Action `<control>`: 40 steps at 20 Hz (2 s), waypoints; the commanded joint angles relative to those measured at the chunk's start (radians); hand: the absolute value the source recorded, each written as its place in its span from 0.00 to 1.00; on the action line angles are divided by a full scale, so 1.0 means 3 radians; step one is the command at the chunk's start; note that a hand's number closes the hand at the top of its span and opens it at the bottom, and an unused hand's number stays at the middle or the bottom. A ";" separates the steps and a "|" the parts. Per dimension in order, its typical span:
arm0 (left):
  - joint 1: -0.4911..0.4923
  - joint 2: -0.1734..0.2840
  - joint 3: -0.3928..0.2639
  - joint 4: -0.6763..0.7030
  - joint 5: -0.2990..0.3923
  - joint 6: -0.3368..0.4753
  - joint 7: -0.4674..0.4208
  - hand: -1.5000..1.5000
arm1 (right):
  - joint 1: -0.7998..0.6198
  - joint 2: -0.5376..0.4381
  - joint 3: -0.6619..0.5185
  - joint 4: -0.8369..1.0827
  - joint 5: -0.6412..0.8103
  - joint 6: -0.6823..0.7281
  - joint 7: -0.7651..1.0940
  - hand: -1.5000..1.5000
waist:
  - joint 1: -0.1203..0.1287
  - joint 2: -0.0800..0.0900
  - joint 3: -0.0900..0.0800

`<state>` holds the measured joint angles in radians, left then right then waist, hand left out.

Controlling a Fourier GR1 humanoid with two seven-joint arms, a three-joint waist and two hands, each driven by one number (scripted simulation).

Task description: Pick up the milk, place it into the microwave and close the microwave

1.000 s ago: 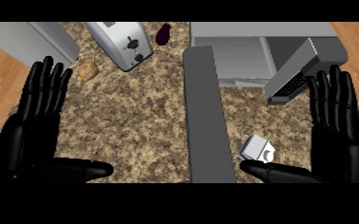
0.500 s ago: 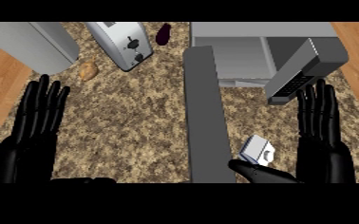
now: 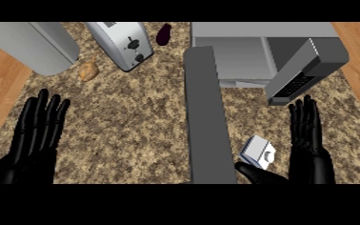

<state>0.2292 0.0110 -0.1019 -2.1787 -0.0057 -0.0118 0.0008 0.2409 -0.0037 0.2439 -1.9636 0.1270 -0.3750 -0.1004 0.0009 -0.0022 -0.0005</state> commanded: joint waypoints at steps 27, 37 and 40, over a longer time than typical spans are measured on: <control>0.0688 -0.0035 -0.0577 -0.0414 -0.0330 0.0059 -0.0214 0.00 | -0.0376 0.0010 -0.0835 0.3023 -0.0971 0.0534 -0.2417 0.00 | 0.0016 0.0005 0.0003; 0.0318 0.0058 -0.0185 -0.0473 -0.0049 0.0020 0.0196 0.00 | -0.1209 -0.0141 -0.1305 0.4702 -0.0998 0.0827 -0.3253 0.00 | 0.0024 0.0015 0.0007; 0.0630 0.0067 -0.0227 -0.0432 0.0024 -0.0097 -0.0152 0.00 | -0.1014 -0.0276 -0.1088 0.4493 -0.0824 0.0966 -0.3274 1.00 | 0.0047 0.0015 0.0006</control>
<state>0.4185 0.0268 -0.1779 -2.3259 -0.0186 -0.0247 -0.0196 -0.0021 -0.0268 -0.0864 -0.7475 -0.1734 -0.1209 -0.9948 0.0052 -0.0114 -0.0245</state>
